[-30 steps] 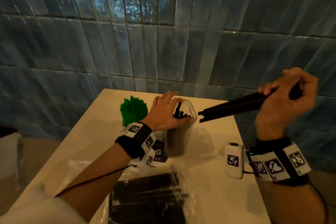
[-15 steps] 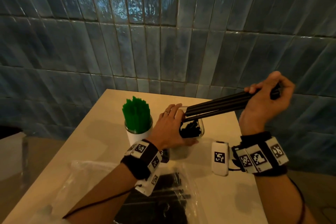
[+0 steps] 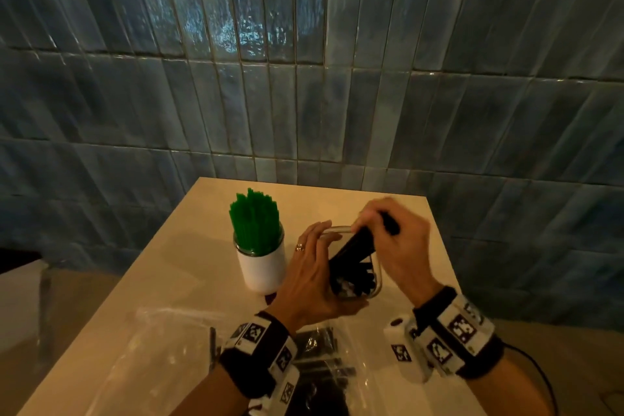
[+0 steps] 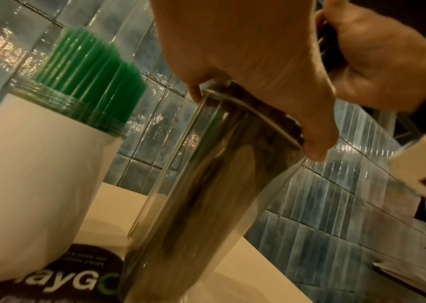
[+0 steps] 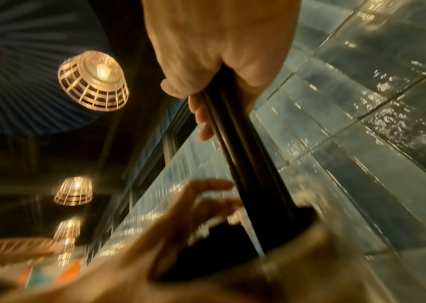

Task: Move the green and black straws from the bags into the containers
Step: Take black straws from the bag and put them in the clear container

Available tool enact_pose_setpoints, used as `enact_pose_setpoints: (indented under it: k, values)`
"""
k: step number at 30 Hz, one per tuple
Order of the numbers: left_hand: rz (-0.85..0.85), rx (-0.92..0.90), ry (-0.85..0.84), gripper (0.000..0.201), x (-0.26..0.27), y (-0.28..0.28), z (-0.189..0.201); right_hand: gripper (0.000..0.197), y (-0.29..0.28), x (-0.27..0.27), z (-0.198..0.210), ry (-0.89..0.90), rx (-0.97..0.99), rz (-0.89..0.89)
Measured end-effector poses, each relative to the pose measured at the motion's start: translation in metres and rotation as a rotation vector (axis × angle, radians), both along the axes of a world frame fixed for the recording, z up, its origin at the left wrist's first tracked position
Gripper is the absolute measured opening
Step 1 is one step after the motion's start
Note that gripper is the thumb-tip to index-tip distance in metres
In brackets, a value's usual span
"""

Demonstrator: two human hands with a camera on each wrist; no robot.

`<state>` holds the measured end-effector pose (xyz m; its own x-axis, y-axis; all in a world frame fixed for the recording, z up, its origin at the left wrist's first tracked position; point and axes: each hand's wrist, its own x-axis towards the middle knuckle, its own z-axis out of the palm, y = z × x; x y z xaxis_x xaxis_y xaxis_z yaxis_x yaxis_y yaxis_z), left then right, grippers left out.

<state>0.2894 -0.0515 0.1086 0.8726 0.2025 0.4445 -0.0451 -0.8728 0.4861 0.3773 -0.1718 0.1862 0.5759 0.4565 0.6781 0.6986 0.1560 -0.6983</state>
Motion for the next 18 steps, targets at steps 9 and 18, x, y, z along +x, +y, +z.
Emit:
enact_pose_setpoints:
  k: [9, 18]
  values:
    - [0.062, -0.069, -0.056, 0.109, -0.024, -0.009, -0.02, 0.029, 0.001, -0.028, -0.063, 0.012, -0.46, 0.016]
    - [0.026, -0.357, -0.136, 0.094, -0.034, -0.022, -0.018, 0.054, -0.006, -0.054, -0.077, -0.244, -0.703, 0.05]
